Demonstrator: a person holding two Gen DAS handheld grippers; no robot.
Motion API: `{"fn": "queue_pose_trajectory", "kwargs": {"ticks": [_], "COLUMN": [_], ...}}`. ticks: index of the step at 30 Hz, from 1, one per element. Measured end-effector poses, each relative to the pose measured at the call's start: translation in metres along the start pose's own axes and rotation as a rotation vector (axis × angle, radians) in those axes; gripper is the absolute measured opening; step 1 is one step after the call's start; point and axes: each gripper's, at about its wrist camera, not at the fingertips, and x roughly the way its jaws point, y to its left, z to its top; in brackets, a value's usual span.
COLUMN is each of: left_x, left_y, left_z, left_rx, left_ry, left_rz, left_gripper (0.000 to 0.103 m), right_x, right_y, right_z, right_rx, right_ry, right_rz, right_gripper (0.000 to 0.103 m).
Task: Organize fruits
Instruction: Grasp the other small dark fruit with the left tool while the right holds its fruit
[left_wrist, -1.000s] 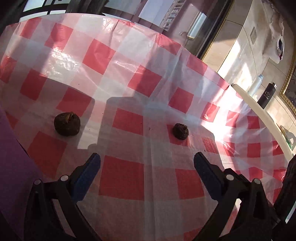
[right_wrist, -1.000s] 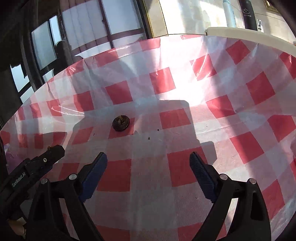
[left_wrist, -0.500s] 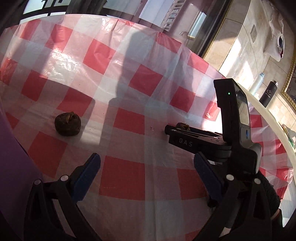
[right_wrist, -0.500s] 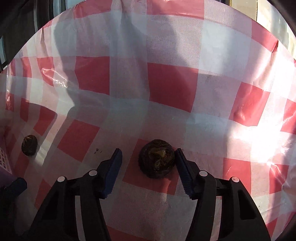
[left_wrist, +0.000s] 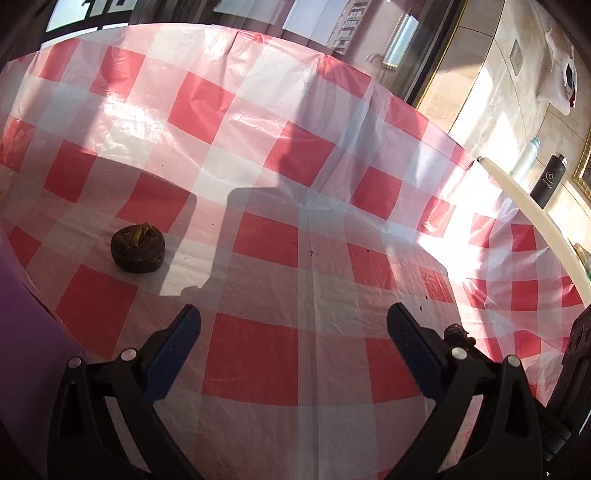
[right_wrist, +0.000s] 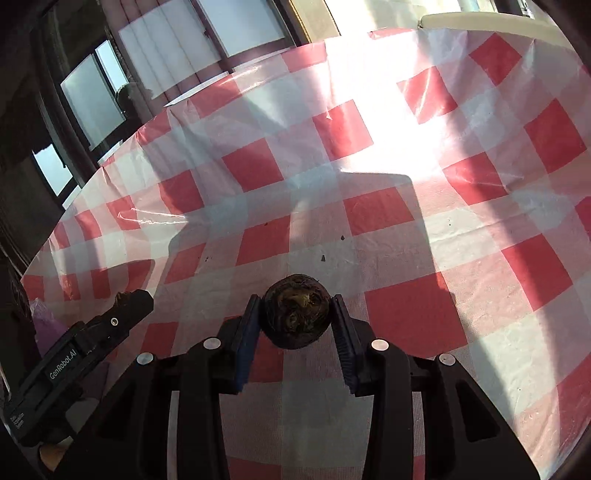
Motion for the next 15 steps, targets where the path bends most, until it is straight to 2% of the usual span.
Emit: {"fn": "queue_pose_trajectory", "kwargs": {"ticks": [4,9,15], "left_x": [0.004,0.017,0.042], "left_y": [-0.008,-0.024,0.007], "left_z": [0.002,0.016,0.046], "left_rx": [0.031,0.190,0.107], "left_ry": [0.012,-0.013,0.044], "left_rz": [0.137,0.326,0.386], "left_gripper": [0.101,0.101,0.100], "right_x": [0.009,0.021,0.019], "right_y": [-0.008,0.005,0.003], "right_z": [0.002,-0.001,0.000], "right_rx": [0.031,0.041,0.047], "right_ry": [0.042,0.040,0.045], "right_rz": [0.040,0.045,0.048], "right_gripper": [0.038,0.038,0.038]}}
